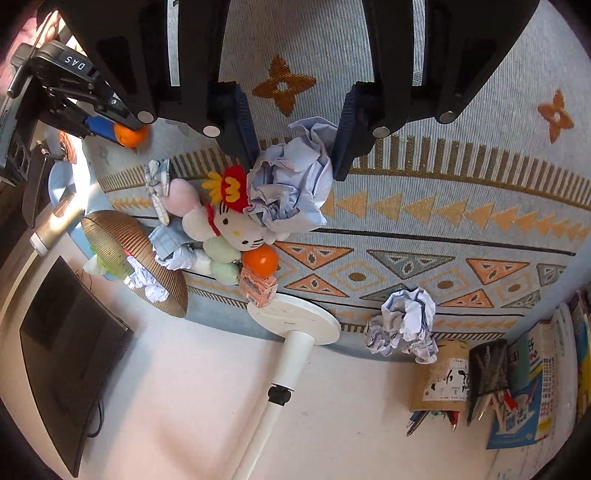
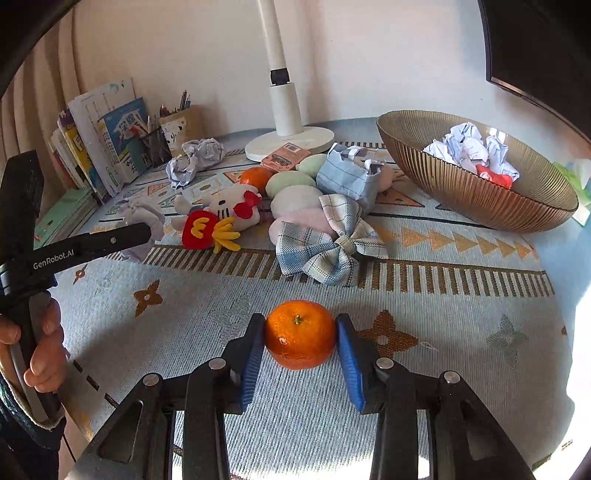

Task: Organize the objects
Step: 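Grasp the orange with the right tool while the left grasps a paper ball, then carry the orange and paper ball over the bowl and release both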

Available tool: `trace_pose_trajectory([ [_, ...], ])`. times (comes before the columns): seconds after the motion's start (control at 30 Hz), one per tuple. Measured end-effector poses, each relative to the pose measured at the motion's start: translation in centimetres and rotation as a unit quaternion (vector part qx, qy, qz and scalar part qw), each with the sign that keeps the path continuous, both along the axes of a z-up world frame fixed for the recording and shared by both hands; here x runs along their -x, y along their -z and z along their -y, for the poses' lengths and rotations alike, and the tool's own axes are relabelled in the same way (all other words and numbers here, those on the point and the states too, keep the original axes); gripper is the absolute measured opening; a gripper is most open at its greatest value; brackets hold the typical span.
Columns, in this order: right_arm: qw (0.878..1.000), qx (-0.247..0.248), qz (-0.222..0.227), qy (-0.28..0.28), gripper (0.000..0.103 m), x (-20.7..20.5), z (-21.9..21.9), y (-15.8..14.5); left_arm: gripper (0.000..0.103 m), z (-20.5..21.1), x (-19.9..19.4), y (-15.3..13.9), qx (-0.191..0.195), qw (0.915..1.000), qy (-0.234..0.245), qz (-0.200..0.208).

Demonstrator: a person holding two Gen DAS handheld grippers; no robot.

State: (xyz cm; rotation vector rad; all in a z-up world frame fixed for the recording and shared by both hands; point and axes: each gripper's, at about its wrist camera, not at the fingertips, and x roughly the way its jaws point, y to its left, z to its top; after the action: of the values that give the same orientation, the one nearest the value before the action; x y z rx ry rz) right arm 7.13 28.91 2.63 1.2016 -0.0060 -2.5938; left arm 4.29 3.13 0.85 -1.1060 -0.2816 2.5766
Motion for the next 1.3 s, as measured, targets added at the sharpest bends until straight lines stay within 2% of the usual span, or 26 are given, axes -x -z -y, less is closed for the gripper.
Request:
trace_pose_trajectory([
  [0.13, 1.0, 0.0, 0.002, 0.001, 0.042, -0.8, 0.0, 0.1, 0.036, 0.0, -0.2, 0.5, 0.002, 1.0, -0.004, -0.006],
  [0.27, 1.0, 0.016, 0.001, 0.009, 0.061, -0.9, -0.1, 0.1, 0.036, 0.2, -0.5, 0.5, 0.0, 0.9999, -0.002, -0.011],
  [0.3, 1.0, 0.023, 0.002, 0.011, 0.061, -0.8, -0.2, 0.1, 0.036, 0.2, -0.5, 0.5, 0.0, 0.9999, -0.003, -0.012],
  [0.33, 1.0, 0.026, 0.002, 0.014, 0.061, -0.7, -0.2, 0.1, 0.036, 0.2, -0.6, 0.5, 0.0, 0.9999, -0.002, -0.014],
  [0.37, 1.0, 0.022, 0.001, 0.021, 0.055, -0.8, -0.1, 0.2, 0.036, 0.3, -0.7, 0.5, -0.001, 0.9999, -0.001, -0.017],
  [0.4, 1.0, 0.018, 0.002, 0.025, 0.042, -0.7, -0.1, 0.2, 0.036, 0.3, -0.8, 0.4, 0.0, 0.9998, -0.001, -0.02],
  [0.43, 1.0, 0.017, 0.004, 0.025, 0.039, -0.7, 0.0, 0.3, 0.036, 0.2, -0.9, 0.4, 0.002, 0.9998, -0.003, -0.022],
  [0.57, 0.999, 0.018, -0.008, 0.03, 0.037, -1.4, -0.5, -0.2, 0.036, -0.2, -1.0, 0.3, 0.019, 0.9994, -0.013, -0.026],
  [0.63, 0.999, 0.027, -0.021, 0.035, 0.037, -1.9, -1.5, -1.3, 0.036, -0.8, -1.3, -0.1, 0.034, 0.9988, -0.019, -0.031],
  [0.7, 0.997, 0.039, -0.044, 0.045, 0.037, -2.2, -3.0, -3.0, 0.036, -1.6, -1.6, -1.2, 0.031, 0.9989, -0.006, -0.034],
  [0.87, 0.988, 0.06, -0.103, 0.101, 0.037, -0.8, -7.7, -8.4, 0.036, -6.9, -1.6, -7.4, 0.034, 0.9934, 0.053, -0.096],
  [1.03, 0.97, 0.07, -0.136, 0.191, 0.037, 1.5, -12.8, -11.7, 0.036, -13.8, 1.5, -12.1, 0.032, 0.9858, 0.103, -0.129],
  [1.17, 0.958, 0.095, -0.136, 0.235, 0.037, 3.3, -16.8, -12.3, 0.036, -18.3, 4.0, -13.3, 0.033, 0.9824, 0.125, -0.135],
  [1.3, 0.955, 0.098, -0.128, 0.25, 0.037, 5.0, -18.9, -11.8, 0.036, -21.7, 6.2, -12.2, 0.042, 0.9814, 0.139, -0.126],
])
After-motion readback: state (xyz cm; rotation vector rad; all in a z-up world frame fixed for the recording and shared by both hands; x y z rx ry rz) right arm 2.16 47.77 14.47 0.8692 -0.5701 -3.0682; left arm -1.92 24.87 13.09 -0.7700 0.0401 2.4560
